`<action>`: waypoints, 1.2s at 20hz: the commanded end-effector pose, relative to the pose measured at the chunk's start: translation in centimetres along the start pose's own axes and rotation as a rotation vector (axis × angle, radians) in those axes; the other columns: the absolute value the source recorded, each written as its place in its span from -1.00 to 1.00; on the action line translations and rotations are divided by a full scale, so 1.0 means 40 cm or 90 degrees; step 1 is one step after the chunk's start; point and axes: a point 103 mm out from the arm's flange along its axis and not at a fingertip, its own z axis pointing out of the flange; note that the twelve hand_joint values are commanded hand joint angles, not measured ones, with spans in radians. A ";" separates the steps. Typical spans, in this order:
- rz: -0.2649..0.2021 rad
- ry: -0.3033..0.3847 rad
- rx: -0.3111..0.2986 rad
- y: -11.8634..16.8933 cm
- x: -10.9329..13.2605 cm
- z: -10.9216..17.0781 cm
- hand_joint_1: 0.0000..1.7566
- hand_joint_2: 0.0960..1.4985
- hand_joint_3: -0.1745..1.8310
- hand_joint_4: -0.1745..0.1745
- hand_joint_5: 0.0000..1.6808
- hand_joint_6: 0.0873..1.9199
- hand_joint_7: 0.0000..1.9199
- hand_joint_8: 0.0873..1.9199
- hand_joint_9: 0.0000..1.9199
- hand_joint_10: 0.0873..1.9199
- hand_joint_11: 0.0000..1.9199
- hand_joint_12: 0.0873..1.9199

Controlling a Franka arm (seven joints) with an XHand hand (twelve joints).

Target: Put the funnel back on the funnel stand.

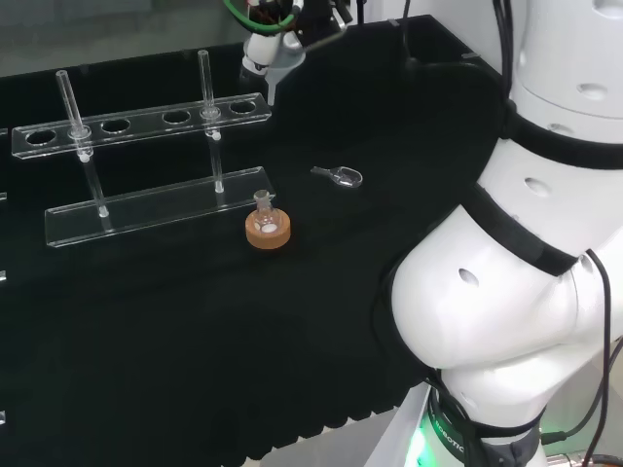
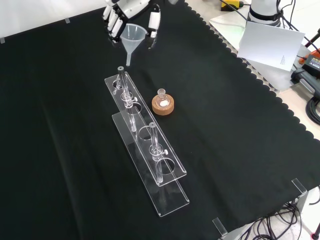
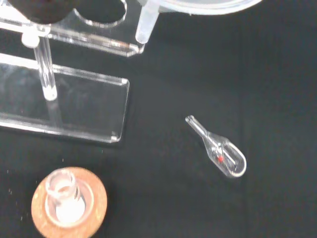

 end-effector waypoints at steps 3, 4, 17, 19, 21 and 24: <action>-0.029 -0.010 -0.002 0.079 0.041 -0.028 0.13 0.48 -0.84 1.00 0.11 0.07 -0.40 -0.39 -0.01 -0.65 -0.42 0.30; -0.030 -0.007 -0.002 0.084 0.039 -0.027 0.13 0.48 -0.84 1.00 0.11 0.07 -0.40 -0.39 -0.01 -0.65 -0.42 0.30; -0.041 0.005 0.014 0.145 0.043 0.008 0.13 0.48 -0.83 1.00 0.11 0.07 -0.41 -0.39 -0.01 -0.64 -0.42 0.30; -0.050 -0.007 0.018 0.154 0.056 0.010 0.13 0.48 -0.83 1.00 0.11 0.08 -0.41 -0.39 -0.01 -0.64 -0.42 0.30; -0.062 -0.021 0.017 0.162 0.069 0.013 0.13 0.48 -0.83 1.00 0.11 0.08 -0.41 -0.38 -0.01 -0.64 -0.42 0.30; -0.061 -0.017 0.028 0.179 0.074 0.030 0.13 0.48 -0.83 1.00 0.11 0.08 -0.41 -0.38 -0.01 -0.64 -0.42 0.30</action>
